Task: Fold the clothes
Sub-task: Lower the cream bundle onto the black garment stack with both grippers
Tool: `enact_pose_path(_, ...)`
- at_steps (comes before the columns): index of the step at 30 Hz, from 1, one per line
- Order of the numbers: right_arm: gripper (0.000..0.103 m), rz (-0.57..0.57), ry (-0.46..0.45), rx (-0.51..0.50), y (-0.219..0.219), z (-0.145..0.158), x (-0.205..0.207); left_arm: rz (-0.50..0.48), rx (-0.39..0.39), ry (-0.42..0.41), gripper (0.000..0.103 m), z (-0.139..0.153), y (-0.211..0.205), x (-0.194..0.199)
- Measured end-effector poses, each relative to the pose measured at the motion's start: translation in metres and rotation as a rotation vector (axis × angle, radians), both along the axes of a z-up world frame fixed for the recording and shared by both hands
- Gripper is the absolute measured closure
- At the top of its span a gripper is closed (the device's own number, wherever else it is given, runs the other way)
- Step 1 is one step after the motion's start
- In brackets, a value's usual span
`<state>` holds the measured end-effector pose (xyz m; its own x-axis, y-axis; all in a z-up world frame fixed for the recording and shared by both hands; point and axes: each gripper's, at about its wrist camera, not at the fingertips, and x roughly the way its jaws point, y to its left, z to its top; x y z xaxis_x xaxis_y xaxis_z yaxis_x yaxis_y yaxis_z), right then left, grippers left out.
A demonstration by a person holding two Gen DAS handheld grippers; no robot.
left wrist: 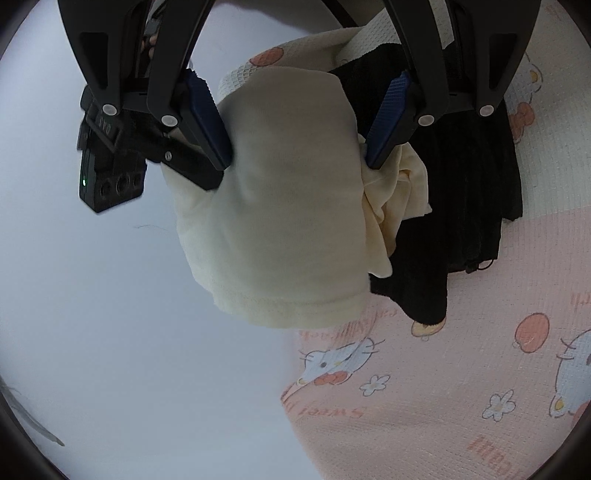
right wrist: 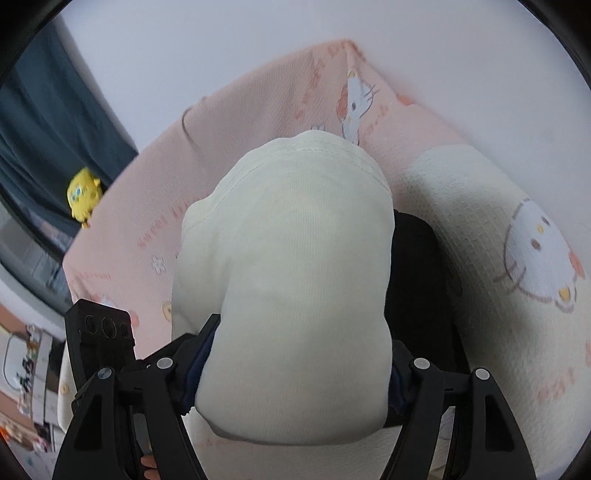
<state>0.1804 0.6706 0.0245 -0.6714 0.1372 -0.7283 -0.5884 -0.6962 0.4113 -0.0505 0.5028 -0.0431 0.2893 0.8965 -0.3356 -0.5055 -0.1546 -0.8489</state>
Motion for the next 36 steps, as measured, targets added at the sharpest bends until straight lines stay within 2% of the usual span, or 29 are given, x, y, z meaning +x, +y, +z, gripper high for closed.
enact_pose_path(3, 0.029, 0.046, 0.002, -0.017, 0.007, 0.001, -0.003, 0.019, 0.012, 0.027, 0.031, 0.011, -0.004, 0.002)
enact_pose_path(6, 0.029, 0.061, 0.066, -0.022, 0.009, 0.010, 0.001, 0.032, 0.031, 0.079, 0.031, 0.032, -0.007, 0.003)
enact_pose_path(9, 0.027, 0.068, 0.127, -0.094, 0.018, 0.013, 0.004, 0.037, 0.027, 0.136, 0.031, 0.045, -0.006, 0.002)
enact_pose_path(11, 0.026, 0.071, 0.135, -0.150, 0.027, 0.009, 0.003, 0.038, 0.020, 0.151, 0.030, 0.044, -0.005, 0.001)
enact_pose_path(13, 0.026, 0.067, 0.120, -0.177, 0.038, 0.000, -0.003, 0.028, -0.021, 0.136, 0.030, 0.029, 0.003, -0.001)
enact_pose_path(15, 0.026, 0.053, 0.061, -0.190, 0.048, -0.015, -0.010, 0.023, -0.076, 0.104, 0.031, 0.009, 0.014, -0.003)
enact_pose_path(16, 0.026, 0.037, 0.023, -0.208, 0.051, -0.026, -0.012, 0.027, -0.090, 0.110, 0.031, 0.001, 0.017, -0.002)
enact_pose_path(18, 0.022, -0.001, -0.053, -0.237, 0.059, -0.047, -0.017, 0.038, -0.103, 0.184, 0.029, -0.008, 0.021, 0.005)
enact_pose_path(19, 0.017, -0.009, -0.070, -0.226, 0.060, -0.051, -0.018, 0.045, -0.096, 0.229, 0.028, -0.010, 0.021, 0.010)
enact_pose_path(20, 0.009, -0.010, -0.092, -0.189, 0.059, -0.053, -0.020, 0.051, -0.089, 0.245, 0.027, -0.011, 0.020, 0.012)
enact_pose_path(22, 0.000, -0.013, -0.149, -0.078, 0.054, -0.049, -0.024, 0.059, -0.086, 0.248, 0.024, -0.013, 0.019, 0.014)
enact_pose_path(25, 0.000, -0.015, -0.221, 0.023, 0.046, -0.033, -0.030, 0.057, -0.090, 0.179, 0.020, -0.014, 0.023, 0.011)
enact_pose_path(28, 0.000, -0.052, -0.293, 0.172, 0.037, -0.010, -0.031, 0.061, -0.098, 0.194, 0.019, -0.007, 0.030, 0.012)
enact_pose_path(29, 0.000, -0.076, -0.309, 0.249, 0.031, 0.003, -0.031, 0.062, -0.103, 0.201, 0.019, -0.007, 0.031, 0.013)
enact_pose_path(31, 0.000, -0.084, -0.273, 0.320, 0.026, 0.022, -0.030, 0.062, -0.111, 0.205, 0.018, -0.007, 0.030, 0.015)
enact_pose_path(34, 0.000, -0.101, -0.226, 0.367, 0.026, 0.040, -0.033, 0.056, -0.122, 0.208, 0.018, -0.004, 0.025, 0.017)
enact_pose_path(36, 0.004, -0.126, -0.243, 0.387, 0.027, 0.036, -0.036, 0.052, -0.133, 0.234, 0.018, 0.001, 0.028, 0.016)
